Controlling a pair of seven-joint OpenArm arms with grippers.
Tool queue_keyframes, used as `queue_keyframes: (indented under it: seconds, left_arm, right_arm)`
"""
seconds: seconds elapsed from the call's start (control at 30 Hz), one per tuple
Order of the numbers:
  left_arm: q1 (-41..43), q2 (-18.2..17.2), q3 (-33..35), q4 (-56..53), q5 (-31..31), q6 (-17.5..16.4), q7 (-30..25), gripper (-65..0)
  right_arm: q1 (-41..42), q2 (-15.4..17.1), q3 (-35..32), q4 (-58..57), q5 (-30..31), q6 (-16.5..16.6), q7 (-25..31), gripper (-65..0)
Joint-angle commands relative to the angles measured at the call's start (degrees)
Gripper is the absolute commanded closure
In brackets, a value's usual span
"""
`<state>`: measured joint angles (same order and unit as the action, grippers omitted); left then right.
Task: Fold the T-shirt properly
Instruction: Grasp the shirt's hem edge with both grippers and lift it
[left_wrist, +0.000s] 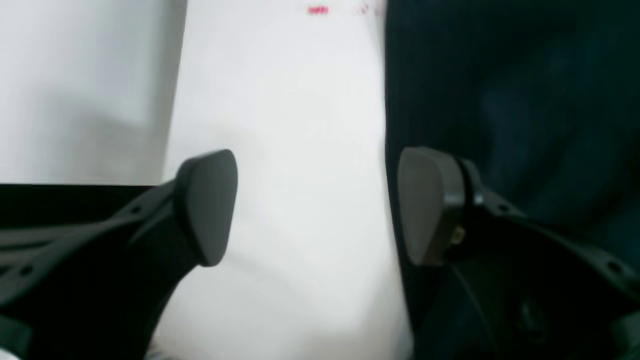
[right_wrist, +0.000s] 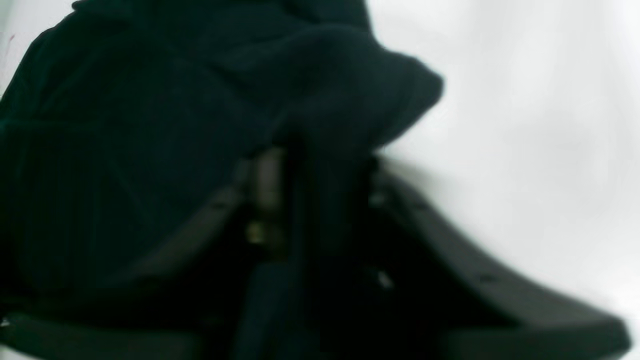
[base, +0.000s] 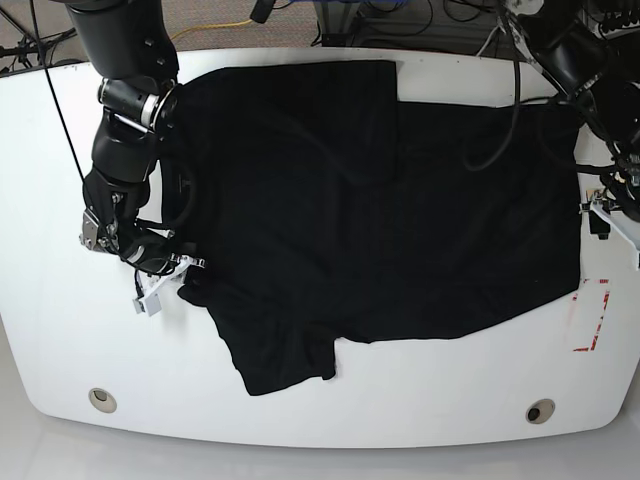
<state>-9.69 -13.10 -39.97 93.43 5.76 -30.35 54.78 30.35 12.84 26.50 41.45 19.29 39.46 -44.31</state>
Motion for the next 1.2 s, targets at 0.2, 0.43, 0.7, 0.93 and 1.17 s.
queue_keyframes:
  seconds: [0.2, 0.43, 0.7, 0.93, 1.17]
  left_arm:
    - [-7.05, -3.56, 2.65, -16.2, -0.18, 2.79, -10.78, -47.4]
    - [-11.89, -5.84, 2.82, -29.47, -0.26, 3.67, -17.82, -47.4]
    - [-17.78, -7.86, 2.91, -43.63, -0.26, 3.58, -25.73, -47.4]
    - [-21.47, -8.83, 2.91, -52.15, -0.35, 3.49, -29.6, -47.4]
    - [-23.93, -8.83, 2.91, -60.06, -0.26, 3.67, -34.87, -47.4]
  right_arm:
    - [1.78, 1.01, -0.08, 0.88, 0.8, 0.54, 1.02, -9.5]
    - [1.61, 1.18, -0.08, 0.88, 0.8, 0.54, 1.02, -9.5]
    - [1.61, 1.36, -0.08, 0.88, 0.8, 0.54, 1.02, -9.5]
    - [1.61, 1.36, -0.08, 0.88, 0.8, 0.54, 1.02, -9.5]
    - [1.61, 1.27, -0.08, 0.97, 0.8, 0.54, 1.02, -9.4]
